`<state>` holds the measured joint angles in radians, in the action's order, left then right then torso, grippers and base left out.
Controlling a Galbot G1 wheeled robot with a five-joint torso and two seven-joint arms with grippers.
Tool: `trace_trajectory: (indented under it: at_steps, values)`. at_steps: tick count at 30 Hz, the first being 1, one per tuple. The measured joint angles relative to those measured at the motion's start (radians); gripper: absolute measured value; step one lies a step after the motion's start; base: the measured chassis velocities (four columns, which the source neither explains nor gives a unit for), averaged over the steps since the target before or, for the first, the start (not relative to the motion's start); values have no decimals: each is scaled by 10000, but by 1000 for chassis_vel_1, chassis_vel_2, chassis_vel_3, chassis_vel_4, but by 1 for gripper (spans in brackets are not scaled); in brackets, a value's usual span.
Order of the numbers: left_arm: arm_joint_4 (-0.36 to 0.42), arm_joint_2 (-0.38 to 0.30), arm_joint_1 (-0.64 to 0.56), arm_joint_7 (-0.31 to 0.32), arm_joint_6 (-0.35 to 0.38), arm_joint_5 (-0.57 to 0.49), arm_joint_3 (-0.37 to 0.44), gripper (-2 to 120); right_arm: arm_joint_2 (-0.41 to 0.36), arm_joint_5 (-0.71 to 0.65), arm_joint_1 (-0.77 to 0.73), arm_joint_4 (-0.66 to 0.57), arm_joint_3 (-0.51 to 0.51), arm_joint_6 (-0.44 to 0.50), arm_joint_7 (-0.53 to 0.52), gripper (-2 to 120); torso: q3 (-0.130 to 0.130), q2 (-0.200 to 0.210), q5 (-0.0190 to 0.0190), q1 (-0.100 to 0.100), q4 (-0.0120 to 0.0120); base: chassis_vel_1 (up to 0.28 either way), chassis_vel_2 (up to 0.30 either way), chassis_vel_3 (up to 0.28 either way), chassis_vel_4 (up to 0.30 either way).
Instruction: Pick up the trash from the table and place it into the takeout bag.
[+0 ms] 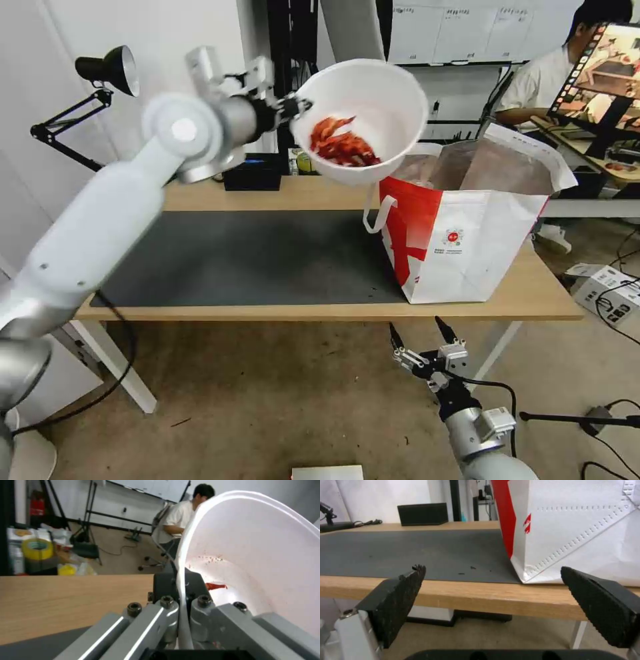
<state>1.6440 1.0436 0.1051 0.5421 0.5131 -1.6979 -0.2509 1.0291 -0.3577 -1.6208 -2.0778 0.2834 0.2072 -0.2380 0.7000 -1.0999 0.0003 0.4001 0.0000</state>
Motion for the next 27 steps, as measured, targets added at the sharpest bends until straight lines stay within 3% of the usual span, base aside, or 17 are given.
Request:
trace_trajectory:
  at_steps: [1, 4, 12, 19, 27]
  values:
    - [0, 0, 0, 0, 0, 0, 0, 0, 0, 0, 0, 0, 0, 0, 0, 100, 0, 0, 0, 0, 0, 0, 0, 0, 0]
    - [-787, 949, 388, 145, -241, 163, -540, 0, 0, 0, 0, 0, 0, 0, 0, 100, 0, 0, 2, 1, -3, 0, 0, 0, 0]
    - [-1996, 2062, 622, 153, -787, 692, -1123, 0, 0, 0, 0, 0, 0, 0, 0, 100, 0, 0, -1, 0, 0, 0, 0, 0, 0]
    - [-2281, 2565, 543, 107, -1456, 1352, -1415, 0, 0, 0, 0, 0, 0, 0, 0, 100, 0, 0, -1, 0, -1, 0, 0, 0, 0]
    - [-2598, 2981, 367, 76, -2486, 3220, -2114, 0, 0, 0, 0, 0, 0, 0, 0, 100, -1, -1, -1, 0, -1, 0, 0, 0, 0]
